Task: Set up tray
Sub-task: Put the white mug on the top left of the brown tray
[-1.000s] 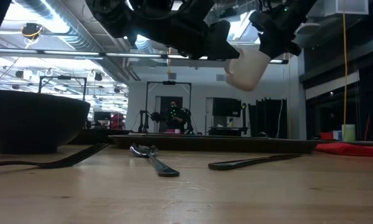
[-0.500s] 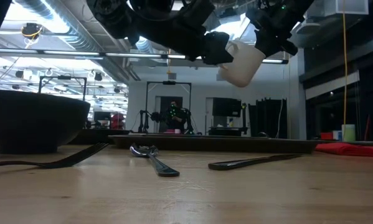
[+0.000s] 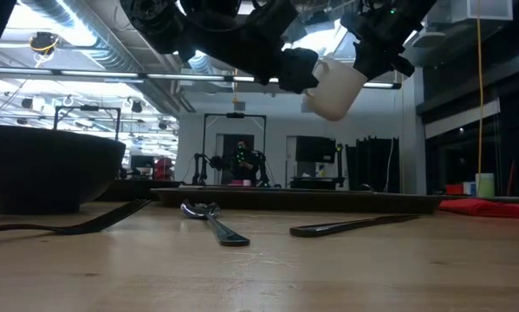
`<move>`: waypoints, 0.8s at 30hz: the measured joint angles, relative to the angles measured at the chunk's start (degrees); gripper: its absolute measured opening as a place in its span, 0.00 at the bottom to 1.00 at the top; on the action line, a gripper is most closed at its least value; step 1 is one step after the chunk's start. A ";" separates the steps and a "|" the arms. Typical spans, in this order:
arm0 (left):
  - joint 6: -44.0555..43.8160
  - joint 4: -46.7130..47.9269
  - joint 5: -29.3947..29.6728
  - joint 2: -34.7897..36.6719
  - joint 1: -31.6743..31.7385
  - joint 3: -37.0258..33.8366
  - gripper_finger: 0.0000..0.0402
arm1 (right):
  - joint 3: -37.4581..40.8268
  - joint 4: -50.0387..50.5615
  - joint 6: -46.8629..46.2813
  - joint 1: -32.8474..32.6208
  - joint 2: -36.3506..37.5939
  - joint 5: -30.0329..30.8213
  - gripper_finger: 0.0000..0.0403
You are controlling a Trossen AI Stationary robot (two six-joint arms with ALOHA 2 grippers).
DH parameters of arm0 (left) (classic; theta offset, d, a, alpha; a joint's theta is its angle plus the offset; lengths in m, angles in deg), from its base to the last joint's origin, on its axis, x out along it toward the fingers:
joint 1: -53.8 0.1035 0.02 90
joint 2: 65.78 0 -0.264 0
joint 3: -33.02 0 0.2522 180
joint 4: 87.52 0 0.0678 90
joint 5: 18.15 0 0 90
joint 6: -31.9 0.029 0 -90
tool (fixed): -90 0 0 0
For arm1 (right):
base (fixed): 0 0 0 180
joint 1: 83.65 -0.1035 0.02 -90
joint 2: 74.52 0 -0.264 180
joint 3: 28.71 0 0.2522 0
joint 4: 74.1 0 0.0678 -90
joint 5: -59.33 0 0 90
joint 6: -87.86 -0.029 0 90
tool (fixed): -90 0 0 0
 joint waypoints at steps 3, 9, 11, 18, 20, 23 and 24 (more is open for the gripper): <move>0.75 -0.81 -1.10 0.00 -0.02 0.00 0.41 | -0.01 0.00 0.20 -0.01 0.00 -0.02 0.03; 0.79 -1.22 -1.25 0.00 0.04 0.00 0.39 | -0.01 -0.02 0.22 0.00 0.00 -0.04 0.03; 0.77 -1.22 -1.27 0.00 0.02 0.00 0.36 | -0.01 -0.07 0.17 0.00 0.00 -0.04 0.03; 1.61 -1.22 -0.70 0.00 0.04 0.00 0.22 | -0.02 -0.28 -0.24 0.00 0.00 0.04 0.03; 1.74 -1.22 -0.70 0.00 0.04 0.00 0.18 | -0.03 -0.31 -0.21 0.00 0.00 0.05 0.03; 2.11 -1.19 -0.76 0.00 0.04 0.00 0.13 | -0.03 -0.41 0.04 0.00 0.00 0.02 0.03; 2.26 -1.17 -0.75 0.00 0.04 0.00 0.12 | -0.03 -0.48 0.22 0.00 0.00 0.02 0.03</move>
